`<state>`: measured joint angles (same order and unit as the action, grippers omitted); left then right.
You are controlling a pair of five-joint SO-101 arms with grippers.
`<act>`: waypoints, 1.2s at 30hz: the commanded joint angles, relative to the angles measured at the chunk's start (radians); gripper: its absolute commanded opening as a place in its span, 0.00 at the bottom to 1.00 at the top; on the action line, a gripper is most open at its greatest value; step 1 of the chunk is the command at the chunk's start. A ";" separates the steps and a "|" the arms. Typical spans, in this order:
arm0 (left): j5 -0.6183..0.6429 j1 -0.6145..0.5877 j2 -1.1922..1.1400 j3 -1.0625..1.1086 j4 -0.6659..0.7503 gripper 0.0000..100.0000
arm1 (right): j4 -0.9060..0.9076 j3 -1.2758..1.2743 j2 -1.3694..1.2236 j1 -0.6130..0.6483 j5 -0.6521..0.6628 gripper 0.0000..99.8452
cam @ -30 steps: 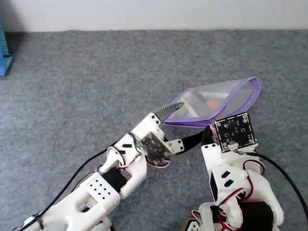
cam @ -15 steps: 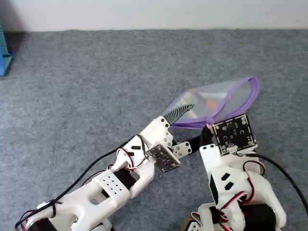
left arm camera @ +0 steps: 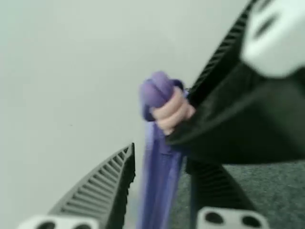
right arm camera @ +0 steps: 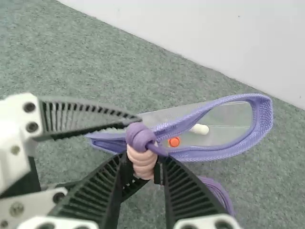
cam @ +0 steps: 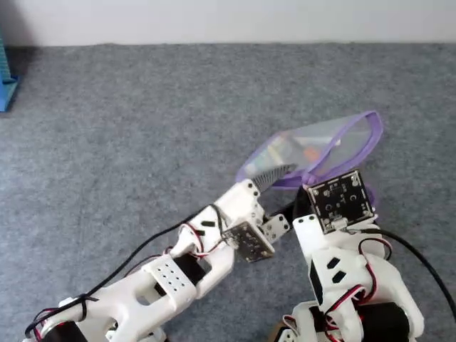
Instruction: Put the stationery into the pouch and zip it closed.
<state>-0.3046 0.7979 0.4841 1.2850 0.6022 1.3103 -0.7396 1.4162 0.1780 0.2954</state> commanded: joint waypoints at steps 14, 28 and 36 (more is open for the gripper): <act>-0.011 0.002 0.003 -0.010 0.008 0.01 | -0.024 0.084 0.004 0.028 0.035 0.01; -0.207 0.003 0.535 0.314 -0.127 0.01 | -0.099 0.112 0.002 -0.061 0.046 0.01; -0.103 0.008 0.862 0.317 -0.526 0.08 | -0.093 0.110 0.002 -0.061 0.046 0.01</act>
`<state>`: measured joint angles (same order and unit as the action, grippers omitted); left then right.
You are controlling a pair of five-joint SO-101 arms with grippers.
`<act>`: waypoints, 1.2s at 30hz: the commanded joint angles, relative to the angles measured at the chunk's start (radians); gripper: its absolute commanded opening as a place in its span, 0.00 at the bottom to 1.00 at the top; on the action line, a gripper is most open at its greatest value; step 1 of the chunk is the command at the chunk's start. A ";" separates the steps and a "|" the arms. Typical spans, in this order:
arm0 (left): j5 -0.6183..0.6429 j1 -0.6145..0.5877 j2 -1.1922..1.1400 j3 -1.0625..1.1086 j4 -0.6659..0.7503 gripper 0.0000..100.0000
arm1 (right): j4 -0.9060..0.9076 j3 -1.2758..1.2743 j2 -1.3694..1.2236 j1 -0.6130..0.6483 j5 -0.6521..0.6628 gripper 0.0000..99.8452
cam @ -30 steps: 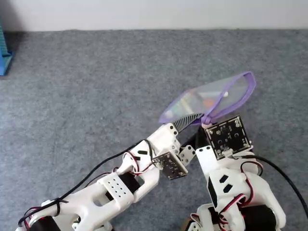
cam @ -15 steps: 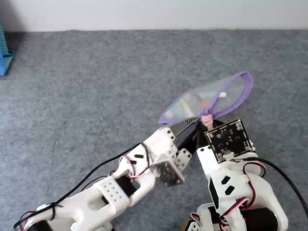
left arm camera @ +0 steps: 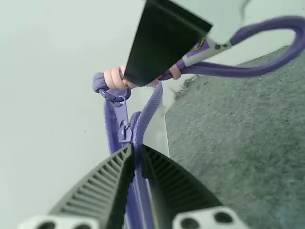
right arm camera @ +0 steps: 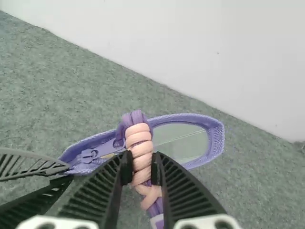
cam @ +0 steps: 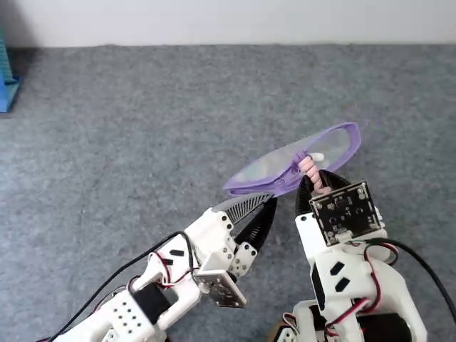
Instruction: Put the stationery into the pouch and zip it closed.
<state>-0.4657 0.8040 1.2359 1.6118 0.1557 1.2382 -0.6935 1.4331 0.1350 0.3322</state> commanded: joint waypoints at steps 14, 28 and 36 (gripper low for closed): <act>0.126 -0.032 0.149 -0.008 -0.138 0.22 | -0.022 0.043 -0.015 -0.018 0.009 0.01; 0.126 -0.075 0.110 -0.087 -0.140 0.22 | -0.022 0.026 -0.015 -0.018 0.029 0.01; 0.249 -0.109 -0.347 -0.475 -0.141 0.22 | -0.022 0.026 -0.015 -0.018 0.029 0.01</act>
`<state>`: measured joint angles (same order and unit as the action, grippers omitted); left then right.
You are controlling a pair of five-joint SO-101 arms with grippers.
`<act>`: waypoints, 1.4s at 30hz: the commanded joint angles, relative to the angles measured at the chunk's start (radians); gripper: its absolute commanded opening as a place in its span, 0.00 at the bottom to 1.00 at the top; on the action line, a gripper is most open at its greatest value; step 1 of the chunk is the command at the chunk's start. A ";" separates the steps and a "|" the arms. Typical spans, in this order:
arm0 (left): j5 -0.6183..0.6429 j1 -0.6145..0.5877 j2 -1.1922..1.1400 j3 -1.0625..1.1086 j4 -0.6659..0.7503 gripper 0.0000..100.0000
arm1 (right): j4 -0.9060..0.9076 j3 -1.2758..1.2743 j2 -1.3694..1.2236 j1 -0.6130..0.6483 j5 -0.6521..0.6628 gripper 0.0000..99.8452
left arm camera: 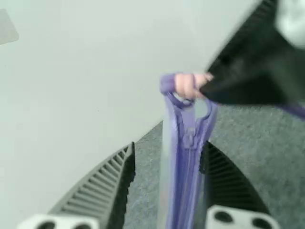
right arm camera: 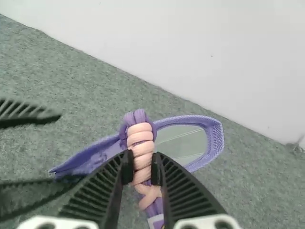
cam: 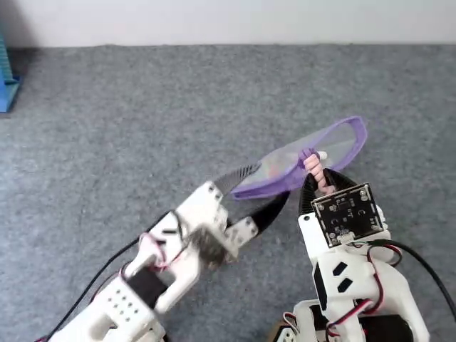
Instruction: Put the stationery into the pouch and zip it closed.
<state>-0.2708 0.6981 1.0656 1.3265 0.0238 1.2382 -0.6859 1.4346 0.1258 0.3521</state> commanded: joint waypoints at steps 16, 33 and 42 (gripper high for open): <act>0.114 0.043 -0.299 -0.228 -0.052 0.22 | -0.022 0.018 -0.012 -0.010 0.003 0.01; 0.104 0.044 -0.265 -0.228 -0.080 0.01 | -0.136 0.008 -0.035 -0.074 0.009 0.01; 0.107 0.037 0.143 -0.228 -0.559 0.01 | -0.363 0.051 -0.311 -0.289 0.003 0.01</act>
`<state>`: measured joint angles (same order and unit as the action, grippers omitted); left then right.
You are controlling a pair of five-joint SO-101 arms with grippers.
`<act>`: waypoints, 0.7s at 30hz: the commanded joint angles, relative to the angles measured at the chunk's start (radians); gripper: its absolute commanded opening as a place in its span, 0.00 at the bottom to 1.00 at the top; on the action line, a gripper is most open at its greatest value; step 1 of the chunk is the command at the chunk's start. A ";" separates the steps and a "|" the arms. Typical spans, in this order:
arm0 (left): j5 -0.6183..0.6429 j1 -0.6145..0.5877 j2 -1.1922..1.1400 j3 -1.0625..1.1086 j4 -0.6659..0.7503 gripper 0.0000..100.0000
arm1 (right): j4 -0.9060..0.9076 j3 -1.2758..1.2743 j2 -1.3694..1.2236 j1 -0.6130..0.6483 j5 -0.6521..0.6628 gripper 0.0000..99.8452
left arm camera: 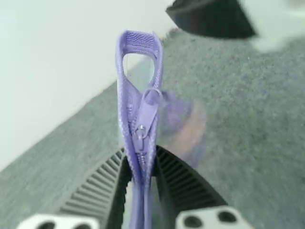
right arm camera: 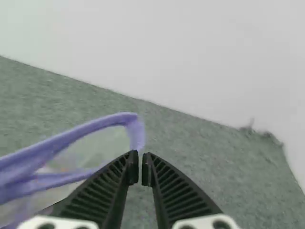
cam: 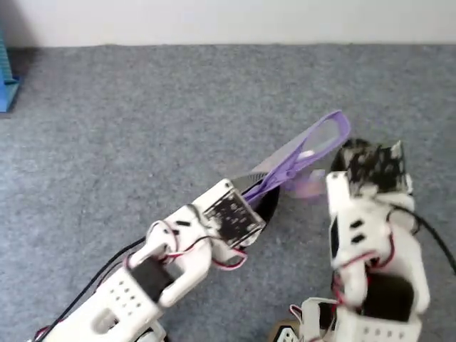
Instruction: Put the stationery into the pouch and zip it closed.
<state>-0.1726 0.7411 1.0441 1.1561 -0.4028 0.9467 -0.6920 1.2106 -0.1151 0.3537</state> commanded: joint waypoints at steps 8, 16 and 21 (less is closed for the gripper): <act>0.006 -0.009 0.365 0.016 -0.259 0.01 | -0.062 0.124 -0.183 -0.047 0.000 0.01; 0.006 -0.048 0.379 0.038 -0.259 0.01 | 0.464 0.282 -0.127 0.110 -0.163 0.01; 0.006 -0.074 0.379 0.047 -0.259 0.01 | 0.722 0.354 -0.111 0.286 -0.339 0.12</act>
<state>-0.1665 0.6843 1.3955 1.2114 -0.6590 1.5390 -0.4081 1.0940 0.0721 0.1128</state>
